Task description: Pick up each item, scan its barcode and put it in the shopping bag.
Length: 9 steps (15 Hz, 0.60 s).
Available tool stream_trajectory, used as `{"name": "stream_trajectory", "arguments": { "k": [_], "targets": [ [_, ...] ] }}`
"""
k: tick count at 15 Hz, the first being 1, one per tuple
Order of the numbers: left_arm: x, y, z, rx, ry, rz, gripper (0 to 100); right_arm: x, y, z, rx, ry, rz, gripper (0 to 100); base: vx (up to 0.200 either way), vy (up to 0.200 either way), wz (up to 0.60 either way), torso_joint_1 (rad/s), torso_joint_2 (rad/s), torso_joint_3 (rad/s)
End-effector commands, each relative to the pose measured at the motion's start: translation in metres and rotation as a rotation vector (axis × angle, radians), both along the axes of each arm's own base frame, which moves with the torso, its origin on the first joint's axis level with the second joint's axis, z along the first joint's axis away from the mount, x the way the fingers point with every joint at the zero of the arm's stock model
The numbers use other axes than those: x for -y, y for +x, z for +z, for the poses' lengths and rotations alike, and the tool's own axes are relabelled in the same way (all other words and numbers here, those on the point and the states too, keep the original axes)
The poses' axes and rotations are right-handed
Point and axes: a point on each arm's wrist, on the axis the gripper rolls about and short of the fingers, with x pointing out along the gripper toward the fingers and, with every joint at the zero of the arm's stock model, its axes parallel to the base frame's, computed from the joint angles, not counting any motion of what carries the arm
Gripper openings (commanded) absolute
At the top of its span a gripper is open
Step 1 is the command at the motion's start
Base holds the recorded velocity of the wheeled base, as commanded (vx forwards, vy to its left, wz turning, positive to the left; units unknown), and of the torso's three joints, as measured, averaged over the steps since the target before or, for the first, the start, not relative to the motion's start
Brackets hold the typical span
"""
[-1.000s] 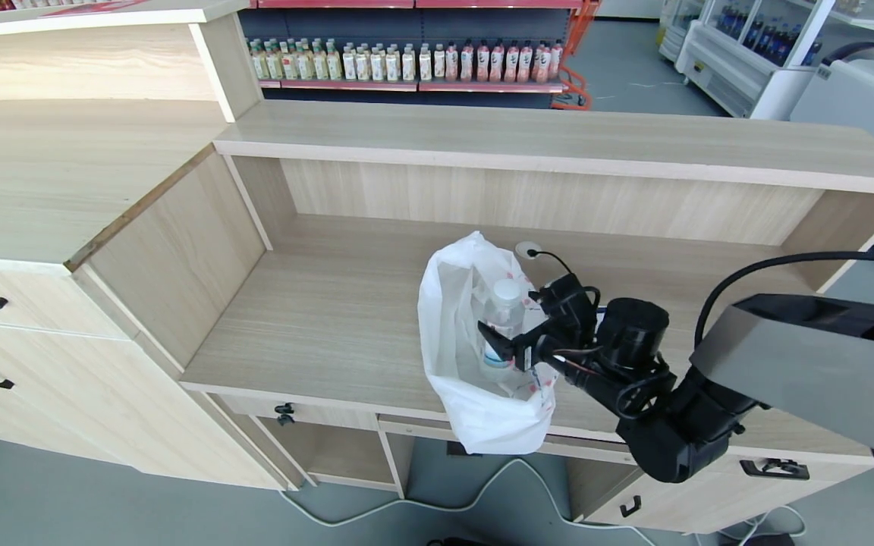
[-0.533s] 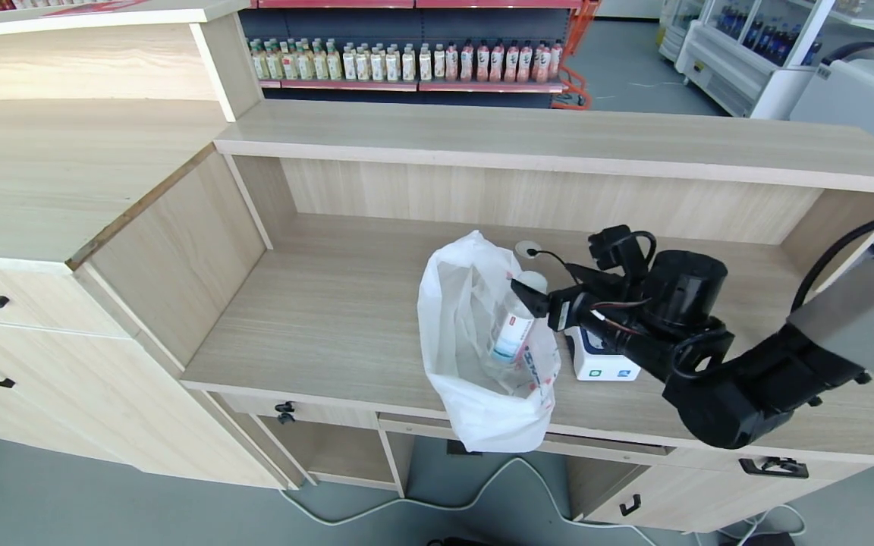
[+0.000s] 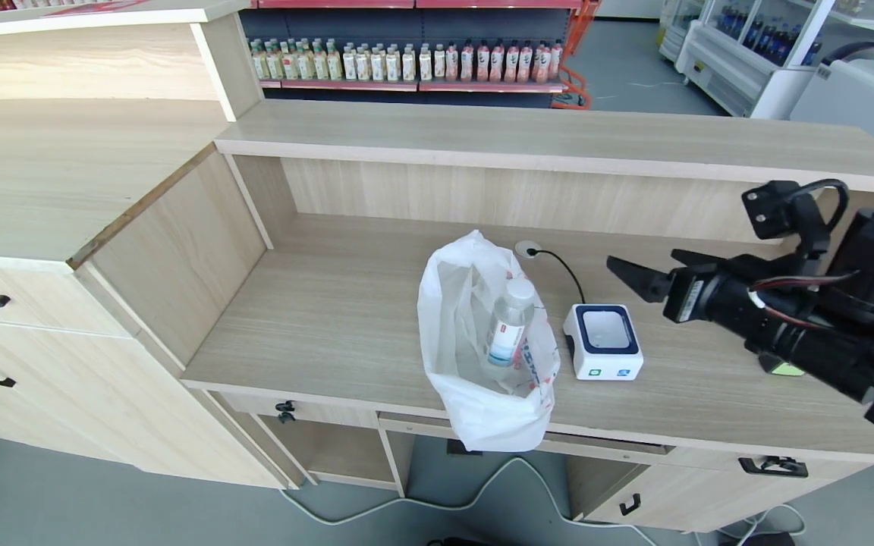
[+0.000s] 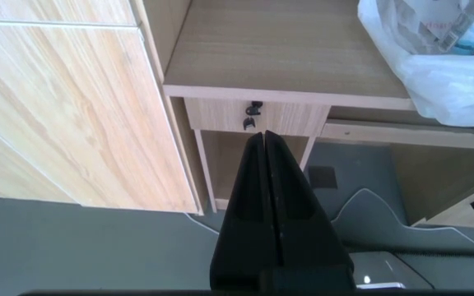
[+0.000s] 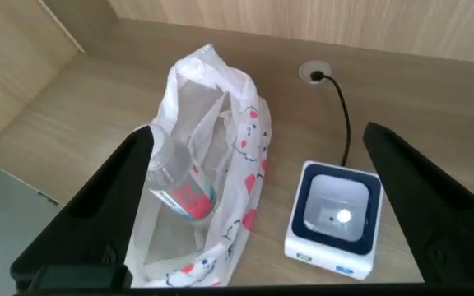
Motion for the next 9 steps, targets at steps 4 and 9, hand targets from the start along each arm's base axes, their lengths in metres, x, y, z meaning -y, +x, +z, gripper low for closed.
{"name": "stream_trajectory", "arguments": {
  "k": [4, 9],
  "targets": [
    [0.000, 0.000, 0.000, 0.000, 0.000, 0.000, 0, 0.071, -0.095, -0.007, -0.094, 0.035, -0.251, 100, 0.000, 0.000, 0.00, 0.000, 0.00, 0.000],
    [0.000, 0.000, 0.000, -0.001, -0.002, 0.002, 0, 0.099, -0.109, -0.018, -0.216, -0.053, -0.431, 100, 0.000, 0.000, 0.00, 0.000, 0.00, 0.000]
  ]
}}
